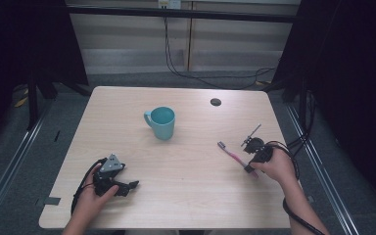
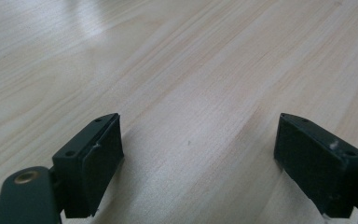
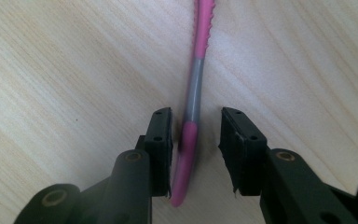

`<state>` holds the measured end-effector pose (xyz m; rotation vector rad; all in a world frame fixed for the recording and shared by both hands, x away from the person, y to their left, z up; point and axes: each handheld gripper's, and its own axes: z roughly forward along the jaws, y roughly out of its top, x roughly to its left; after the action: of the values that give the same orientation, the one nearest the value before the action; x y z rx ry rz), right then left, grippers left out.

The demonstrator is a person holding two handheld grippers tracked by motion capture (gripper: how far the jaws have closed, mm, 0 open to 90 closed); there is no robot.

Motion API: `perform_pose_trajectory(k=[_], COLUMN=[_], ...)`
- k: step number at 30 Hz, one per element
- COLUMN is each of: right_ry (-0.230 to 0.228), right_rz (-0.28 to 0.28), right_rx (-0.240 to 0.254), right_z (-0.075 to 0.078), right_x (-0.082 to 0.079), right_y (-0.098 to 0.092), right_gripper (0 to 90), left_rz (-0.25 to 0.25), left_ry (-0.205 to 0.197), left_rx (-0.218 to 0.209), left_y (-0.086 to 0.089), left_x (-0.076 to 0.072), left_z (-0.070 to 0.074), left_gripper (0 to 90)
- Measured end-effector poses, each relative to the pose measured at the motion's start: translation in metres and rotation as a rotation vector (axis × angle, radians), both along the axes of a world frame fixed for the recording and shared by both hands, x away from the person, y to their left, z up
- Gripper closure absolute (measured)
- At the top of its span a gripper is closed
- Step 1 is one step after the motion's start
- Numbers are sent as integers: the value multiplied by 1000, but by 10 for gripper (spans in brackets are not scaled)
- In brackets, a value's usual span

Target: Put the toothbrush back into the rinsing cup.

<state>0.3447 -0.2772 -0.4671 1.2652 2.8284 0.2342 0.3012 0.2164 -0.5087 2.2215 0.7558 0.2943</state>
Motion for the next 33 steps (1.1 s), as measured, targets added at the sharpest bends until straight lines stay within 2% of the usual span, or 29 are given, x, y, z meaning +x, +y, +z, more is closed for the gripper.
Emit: perform_pose_trajectory(k=[10, 15, 21, 22, 24, 27, 29, 31, 33], right_ry=[21, 41, 44, 56, 49, 41, 35, 26, 17], right_rz=[9, 29, 44, 23, 65, 76, 78, 43, 43], right_rx=[-14, -43, -64, -74, -95, -120, -120, -105, -95], right_z=[-1, 0, -1, 0, -1, -1, -1, 0, -1], right_x=[3, 3, 3, 3, 4, 3, 3, 2, 1], right_y=[3, 8, 12, 14, 15, 19, 19, 17, 14], right_gripper=[722, 814, 824, 824, 825, 826, 826, 826, 826], left_rz=[0, 0, -1, -1, -2, -2, -3, -3, -2], left_ry=[0, 0, -5, -5, -4, -5, -4, -4, -4], left_rx=[0, 1, 4, 4, 2, 2, 2, 2, 3], left_y=[0, 0, 0, 0, 0, 0, 0, 0, 0], left_x=[0, 0, 0, 0, 0, 0, 0, 0, 0], left_z=[0, 0, 0, 0, 0, 0, 0, 0, 0], left_gripper=[151, 151, 151, 151, 151, 151, 151, 151, 151])
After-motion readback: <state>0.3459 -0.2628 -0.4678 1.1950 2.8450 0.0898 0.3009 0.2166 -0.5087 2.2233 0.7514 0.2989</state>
